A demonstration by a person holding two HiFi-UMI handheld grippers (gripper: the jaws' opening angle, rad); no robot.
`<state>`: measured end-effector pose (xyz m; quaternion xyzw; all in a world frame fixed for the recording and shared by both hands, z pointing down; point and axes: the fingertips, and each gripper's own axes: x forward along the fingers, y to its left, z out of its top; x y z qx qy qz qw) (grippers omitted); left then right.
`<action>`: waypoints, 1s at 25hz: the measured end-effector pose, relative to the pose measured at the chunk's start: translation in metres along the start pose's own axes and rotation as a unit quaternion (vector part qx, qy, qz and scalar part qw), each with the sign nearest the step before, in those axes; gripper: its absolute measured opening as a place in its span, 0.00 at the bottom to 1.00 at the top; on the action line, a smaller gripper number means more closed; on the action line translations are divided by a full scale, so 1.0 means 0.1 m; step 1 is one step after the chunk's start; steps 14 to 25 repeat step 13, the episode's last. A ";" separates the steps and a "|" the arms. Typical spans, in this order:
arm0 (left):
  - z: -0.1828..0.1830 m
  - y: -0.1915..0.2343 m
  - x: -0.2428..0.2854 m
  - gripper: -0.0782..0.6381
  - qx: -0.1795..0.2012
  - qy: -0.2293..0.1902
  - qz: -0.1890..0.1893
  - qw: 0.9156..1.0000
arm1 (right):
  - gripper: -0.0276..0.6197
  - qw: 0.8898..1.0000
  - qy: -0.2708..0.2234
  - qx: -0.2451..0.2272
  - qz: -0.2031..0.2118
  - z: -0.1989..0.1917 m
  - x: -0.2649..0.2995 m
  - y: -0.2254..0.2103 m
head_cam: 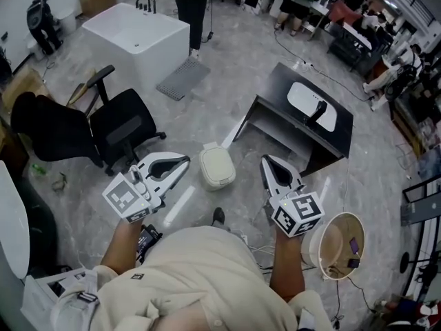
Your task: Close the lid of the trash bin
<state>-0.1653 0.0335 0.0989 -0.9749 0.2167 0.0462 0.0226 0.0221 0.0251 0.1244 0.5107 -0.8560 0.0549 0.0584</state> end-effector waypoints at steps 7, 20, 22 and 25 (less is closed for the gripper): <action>-0.01 -0.10 -0.13 0.13 -0.004 -0.004 -0.007 1.000 | 0.08 1.000 0.003 -0.001 -0.008 -0.02 -0.10 0.12; 0.01 -0.17 -0.28 0.13 -0.006 -0.006 -0.010 1.000 | 0.08 1.000 0.002 -0.004 -0.016 0.00 -0.17 0.26; 0.01 -0.17 -0.28 0.13 -0.006 -0.006 -0.010 1.000 | 0.08 1.000 0.002 -0.004 -0.016 0.00 -0.17 0.26; 0.01 -0.17 -0.28 0.13 -0.006 -0.006 -0.010 1.000 | 0.08 1.000 0.002 -0.004 -0.016 0.00 -0.17 0.26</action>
